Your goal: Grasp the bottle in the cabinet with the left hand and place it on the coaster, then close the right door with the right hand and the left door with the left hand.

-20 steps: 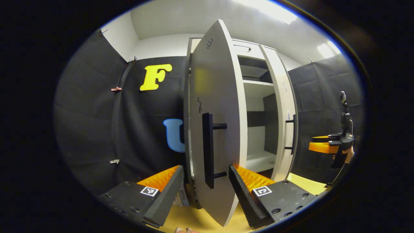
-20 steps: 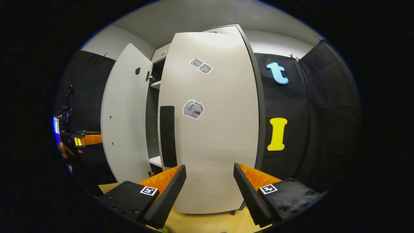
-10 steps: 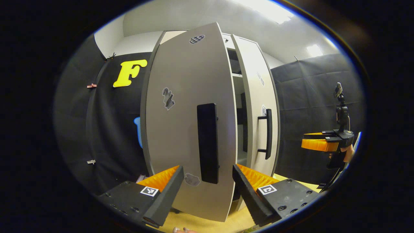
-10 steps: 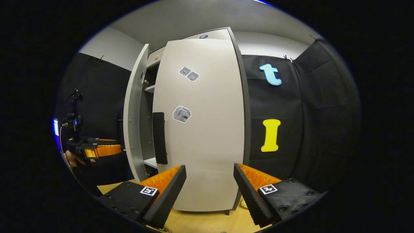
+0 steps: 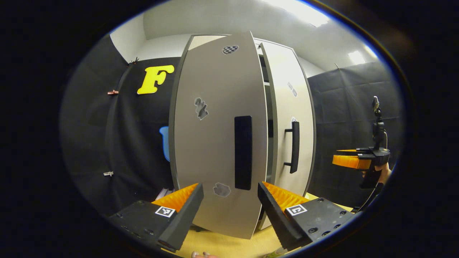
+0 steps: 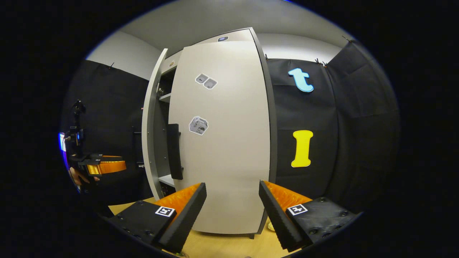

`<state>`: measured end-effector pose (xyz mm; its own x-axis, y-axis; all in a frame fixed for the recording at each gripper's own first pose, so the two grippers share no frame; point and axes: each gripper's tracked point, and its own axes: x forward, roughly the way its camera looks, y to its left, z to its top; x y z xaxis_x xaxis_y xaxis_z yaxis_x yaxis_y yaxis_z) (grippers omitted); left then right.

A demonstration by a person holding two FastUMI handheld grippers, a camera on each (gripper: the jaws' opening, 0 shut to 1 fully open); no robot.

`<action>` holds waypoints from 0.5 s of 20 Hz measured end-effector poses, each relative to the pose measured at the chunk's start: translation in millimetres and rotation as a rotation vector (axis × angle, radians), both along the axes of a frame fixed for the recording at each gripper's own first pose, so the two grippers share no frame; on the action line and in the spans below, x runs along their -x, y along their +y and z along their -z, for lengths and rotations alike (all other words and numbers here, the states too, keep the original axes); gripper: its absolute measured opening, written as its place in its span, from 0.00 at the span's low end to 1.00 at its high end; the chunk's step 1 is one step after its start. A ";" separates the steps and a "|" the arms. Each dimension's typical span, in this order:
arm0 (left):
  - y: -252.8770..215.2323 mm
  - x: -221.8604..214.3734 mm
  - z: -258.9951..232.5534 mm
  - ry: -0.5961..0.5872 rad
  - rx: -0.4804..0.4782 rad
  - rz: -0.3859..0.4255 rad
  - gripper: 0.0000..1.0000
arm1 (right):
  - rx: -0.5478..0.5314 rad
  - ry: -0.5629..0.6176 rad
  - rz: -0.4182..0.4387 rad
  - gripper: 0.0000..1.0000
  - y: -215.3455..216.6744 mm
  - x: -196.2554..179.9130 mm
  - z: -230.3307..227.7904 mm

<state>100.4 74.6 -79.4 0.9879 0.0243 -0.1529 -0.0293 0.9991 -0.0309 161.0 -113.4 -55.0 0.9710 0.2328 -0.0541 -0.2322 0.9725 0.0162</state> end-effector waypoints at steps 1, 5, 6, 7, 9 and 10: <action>2.3 4.7 0.4 0.004 -0.010 -0.016 0.96 | -0.001 0.005 -0.001 0.98 2.1 -2.7 0.8; 1.9 25.6 5.0 0.016 -0.031 -0.072 0.96 | 0.015 -0.027 -0.035 0.97 20.9 -5.5 -3.8; 1.3 31.1 5.2 0.018 -0.024 -0.084 0.96 | 0.023 -0.032 -0.045 0.97 25.2 -5.8 -4.3; 1.4 38.1 7.0 0.021 -0.013 -0.092 0.96 | 0.028 -0.040 -0.052 0.98 29.8 -6.4 -5.2; 1.5 52.3 9.6 0.032 0.005 -0.116 0.96 | 0.047 -0.059 -0.058 0.98 38.5 -8.8 -8.0; 5.0 59.9 9.2 0.038 0.005 -0.134 0.96 | 0.069 -0.072 -0.058 0.98 42.0 -9.8 -8.7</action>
<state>40.5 79.6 -88.6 0.9693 0.1552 -0.1907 -0.1642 0.9859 -0.0319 170.8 -71.3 -46.3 0.9579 0.2870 -0.0020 -0.2865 0.9556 -0.0689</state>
